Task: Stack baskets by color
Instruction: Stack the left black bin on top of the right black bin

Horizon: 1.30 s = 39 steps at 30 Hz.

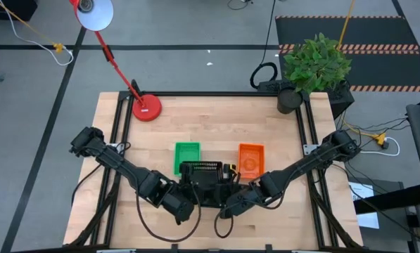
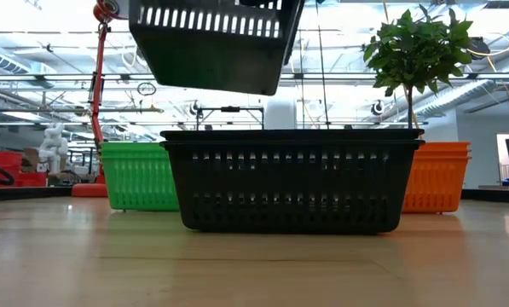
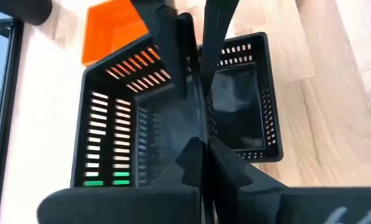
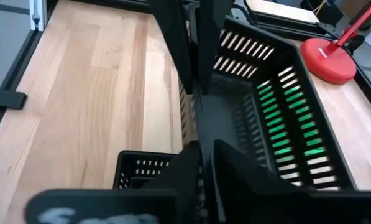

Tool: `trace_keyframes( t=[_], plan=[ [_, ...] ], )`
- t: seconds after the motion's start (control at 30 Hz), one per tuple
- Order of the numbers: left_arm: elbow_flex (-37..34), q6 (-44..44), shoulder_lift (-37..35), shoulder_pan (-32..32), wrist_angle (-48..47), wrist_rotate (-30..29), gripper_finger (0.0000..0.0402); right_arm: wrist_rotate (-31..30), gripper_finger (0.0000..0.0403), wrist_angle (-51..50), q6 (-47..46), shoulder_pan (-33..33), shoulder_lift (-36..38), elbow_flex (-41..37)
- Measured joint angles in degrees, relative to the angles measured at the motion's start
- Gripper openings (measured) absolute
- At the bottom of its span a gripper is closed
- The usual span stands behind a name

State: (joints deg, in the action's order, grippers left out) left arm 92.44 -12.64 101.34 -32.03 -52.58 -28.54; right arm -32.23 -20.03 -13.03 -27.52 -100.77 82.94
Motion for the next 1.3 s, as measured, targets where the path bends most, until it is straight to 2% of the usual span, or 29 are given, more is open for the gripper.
trace_keyframes(
  t=[0.17, 0.3, 0.43, 0.57, 0.67, 0.8, 0.97, 1.2, 1.3],
  plan=[
    [-0.02, 0.09, 0.00, -0.13, 0.78, 0.19, 0.0036, -0.09, 0.0008, -0.34, 0.21, -0.54, 0.00, 0.00],
    [-0.04, 0.09, 0.00, -1.09, 1.73, 0.26, 0.0073, -0.47, 0.0013, -0.35, -1.21, -1.39, 0.00, 0.00],
    [-0.03, -0.88, 0.00, -3.11, 4.77, 0.41, 0.0128, -0.51, 0.0007, -0.44, -3.12, -3.43, 0.00, 0.00],
    [-0.02, 0.96, -0.48, -5.13, 6.82, -2.15, 0.0186, -0.87, 0.0006, -1.85, -6.96, -5.78, 0.00, -0.04],
    [0.02, -0.35, -2.64, -6.29, 6.57, -3.21, 0.0213, -0.90, 0.0006, -3.00, -11.36, -7.53, 0.00, -0.06],
    [0.04, -6.08, -6.15, -7.99, 5.47, -4.85, 0.0222, -1.28, 0.0006, -3.02, -14.83, -10.15, 0.00, -0.07],
    [0.11, -13.56, -8.54, -10.83, 0.40, -11.15, 0.0223, -6.39, 0.0006, -3.06, -16.30, -13.96, 0.00, -0.07],
    [-0.79, -24.80, -8.52, -13.26, -10.17, -16.54, 0.0223, -16.26, 0.0006, -2.66, -13.57, -18.09, -1.40, -0.07],
    [-2.92, -29.17, -8.46, -13.64, -12.50, -18.15, 0.0223, -15.95, 0.0006, -1.85, -11.69, -17.95, -3.16, -0.07]
  ],
)
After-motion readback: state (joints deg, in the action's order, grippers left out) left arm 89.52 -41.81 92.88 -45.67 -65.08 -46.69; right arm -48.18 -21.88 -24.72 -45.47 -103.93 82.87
